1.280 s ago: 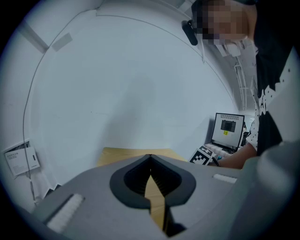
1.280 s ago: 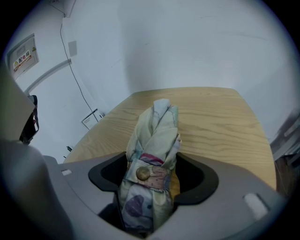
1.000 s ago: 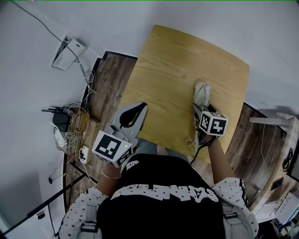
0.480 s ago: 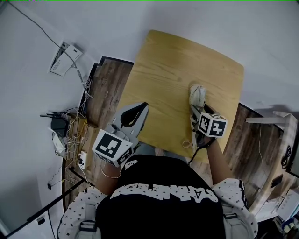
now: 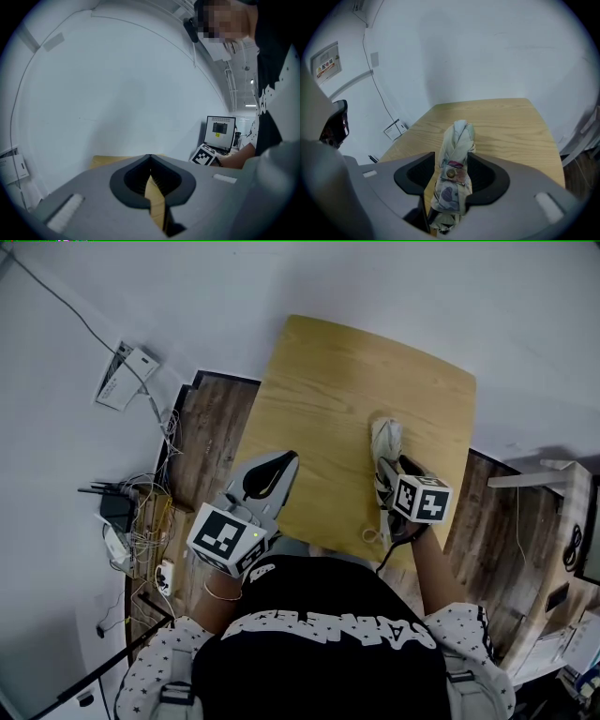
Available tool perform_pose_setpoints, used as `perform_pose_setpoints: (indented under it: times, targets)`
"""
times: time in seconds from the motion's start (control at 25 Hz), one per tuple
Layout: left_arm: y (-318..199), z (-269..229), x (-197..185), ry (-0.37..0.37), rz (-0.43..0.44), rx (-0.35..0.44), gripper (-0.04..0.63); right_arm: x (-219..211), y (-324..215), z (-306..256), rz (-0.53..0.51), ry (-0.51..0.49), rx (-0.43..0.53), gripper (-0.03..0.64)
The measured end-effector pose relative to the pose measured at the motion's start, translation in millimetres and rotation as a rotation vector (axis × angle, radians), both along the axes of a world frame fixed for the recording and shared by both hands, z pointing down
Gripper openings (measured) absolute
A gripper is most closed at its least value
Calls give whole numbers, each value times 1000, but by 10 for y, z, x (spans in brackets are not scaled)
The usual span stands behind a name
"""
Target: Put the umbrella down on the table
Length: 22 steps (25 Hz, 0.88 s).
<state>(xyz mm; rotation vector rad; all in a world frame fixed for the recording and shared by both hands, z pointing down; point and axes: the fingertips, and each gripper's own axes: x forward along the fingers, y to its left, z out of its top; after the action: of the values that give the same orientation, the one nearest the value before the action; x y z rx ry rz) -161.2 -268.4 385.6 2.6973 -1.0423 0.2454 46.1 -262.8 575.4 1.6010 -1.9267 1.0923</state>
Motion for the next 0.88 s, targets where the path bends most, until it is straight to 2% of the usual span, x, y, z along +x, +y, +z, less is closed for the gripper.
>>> perform_pose_setpoints:
  times: [0.08, 0.16, 0.36, 0.4, 0.64, 0.88]
  targets:
    - [-7, -7, 21, -1, 7, 4, -5, 12, -4, -55, 5, -13, 18, 201]
    - [-8, -15, 44, -1, 13, 9, -5, 25, -14, -133, 10, -16, 50, 124]
    - [5, -58, 108, 7, 36, 22, -5, 36, -18, -310, 20, -4, 102, 60]
    - [8, -70, 123, 10, 41, 26, -5, 37, -8, -340, 20, -3, 105, 20]
    - [26, -109, 221, 20, 68, 34, -5, 48, 50, -556, 12, 6, 143, 12]
    - [62, -158, 374, 30, 111, 41, -5, 81, 66, -1004, 22, -17, 286, 12]
